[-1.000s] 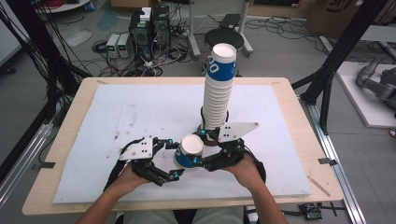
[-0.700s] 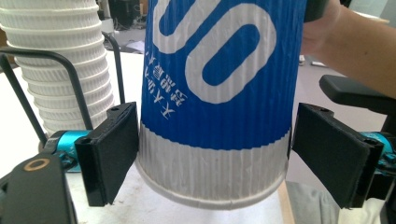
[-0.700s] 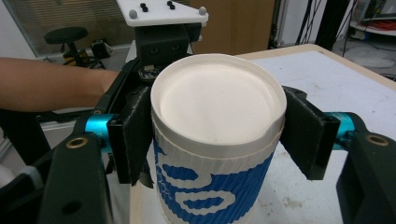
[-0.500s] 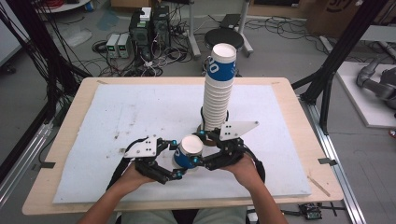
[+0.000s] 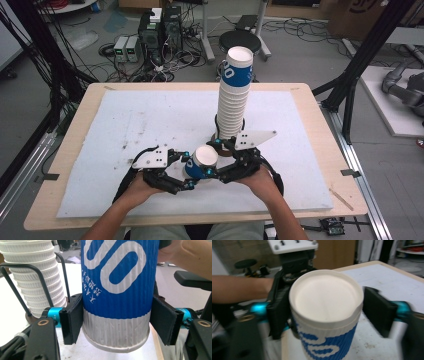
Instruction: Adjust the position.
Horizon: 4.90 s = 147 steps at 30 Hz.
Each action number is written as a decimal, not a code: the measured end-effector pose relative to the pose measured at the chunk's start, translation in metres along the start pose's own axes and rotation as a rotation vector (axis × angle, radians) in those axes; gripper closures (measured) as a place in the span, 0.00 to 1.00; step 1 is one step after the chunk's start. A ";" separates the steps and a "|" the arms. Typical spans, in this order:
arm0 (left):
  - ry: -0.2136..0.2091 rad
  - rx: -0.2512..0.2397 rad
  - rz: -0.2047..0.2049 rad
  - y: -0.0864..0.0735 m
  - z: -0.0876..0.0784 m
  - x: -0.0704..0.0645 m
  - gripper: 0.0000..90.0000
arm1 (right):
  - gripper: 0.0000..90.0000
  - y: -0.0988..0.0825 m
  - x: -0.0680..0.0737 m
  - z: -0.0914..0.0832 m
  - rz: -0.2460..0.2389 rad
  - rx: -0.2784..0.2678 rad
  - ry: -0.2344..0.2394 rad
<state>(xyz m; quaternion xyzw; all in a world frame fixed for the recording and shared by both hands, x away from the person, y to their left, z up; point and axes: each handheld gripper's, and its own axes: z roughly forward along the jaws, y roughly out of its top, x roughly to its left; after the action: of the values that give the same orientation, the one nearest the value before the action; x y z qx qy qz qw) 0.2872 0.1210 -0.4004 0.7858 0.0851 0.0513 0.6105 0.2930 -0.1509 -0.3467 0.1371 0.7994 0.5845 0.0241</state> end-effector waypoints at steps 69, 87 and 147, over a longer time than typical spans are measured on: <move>-0.050 0.095 -0.012 0.015 -0.022 0.006 0.20 | 0.36 0.023 -0.015 -0.012 -0.171 0.305 0.147; -0.004 -0.054 -0.057 0.001 -0.024 0.006 0.17 | 0.36 -0.015 -0.023 -0.030 -0.096 0.084 0.111; -0.043 0.220 -0.026 0.041 -0.025 0.013 0.35 | 0.24 0.000 -0.013 -0.026 -0.101 0.110 0.077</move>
<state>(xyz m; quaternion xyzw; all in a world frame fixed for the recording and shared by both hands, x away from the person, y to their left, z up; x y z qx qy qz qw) 0.2981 0.1374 -0.3547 0.8477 0.0871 0.0167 0.5230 0.3008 -0.1780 -0.3398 0.0751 0.8366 0.5425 0.0153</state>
